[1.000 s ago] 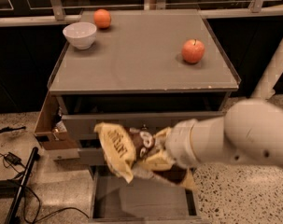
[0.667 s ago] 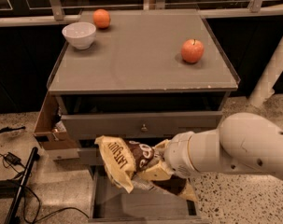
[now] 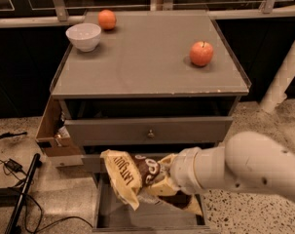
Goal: Place brown chip bag into bottom drawer
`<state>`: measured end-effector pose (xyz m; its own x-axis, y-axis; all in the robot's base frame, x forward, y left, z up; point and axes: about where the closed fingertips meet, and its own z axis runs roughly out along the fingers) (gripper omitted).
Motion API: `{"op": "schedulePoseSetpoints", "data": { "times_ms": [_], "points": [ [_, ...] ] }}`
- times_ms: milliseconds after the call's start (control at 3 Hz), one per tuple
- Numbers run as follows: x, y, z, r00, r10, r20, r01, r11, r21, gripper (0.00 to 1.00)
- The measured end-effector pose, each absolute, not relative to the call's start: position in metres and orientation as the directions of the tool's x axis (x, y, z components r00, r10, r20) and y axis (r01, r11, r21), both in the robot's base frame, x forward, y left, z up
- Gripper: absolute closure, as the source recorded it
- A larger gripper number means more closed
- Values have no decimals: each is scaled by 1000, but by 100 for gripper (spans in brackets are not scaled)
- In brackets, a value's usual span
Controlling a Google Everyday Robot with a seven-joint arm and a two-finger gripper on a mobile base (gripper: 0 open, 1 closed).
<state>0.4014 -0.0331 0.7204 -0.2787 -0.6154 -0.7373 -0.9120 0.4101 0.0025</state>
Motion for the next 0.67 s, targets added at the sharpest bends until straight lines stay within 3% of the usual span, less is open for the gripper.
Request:
{"op": "schedulePoseSetpoints", "data": {
  "times_ms": [667],
  "points": [
    [403, -10, 561, -213, -610, -763, -940, 342, -11, 100]
  ]
}}
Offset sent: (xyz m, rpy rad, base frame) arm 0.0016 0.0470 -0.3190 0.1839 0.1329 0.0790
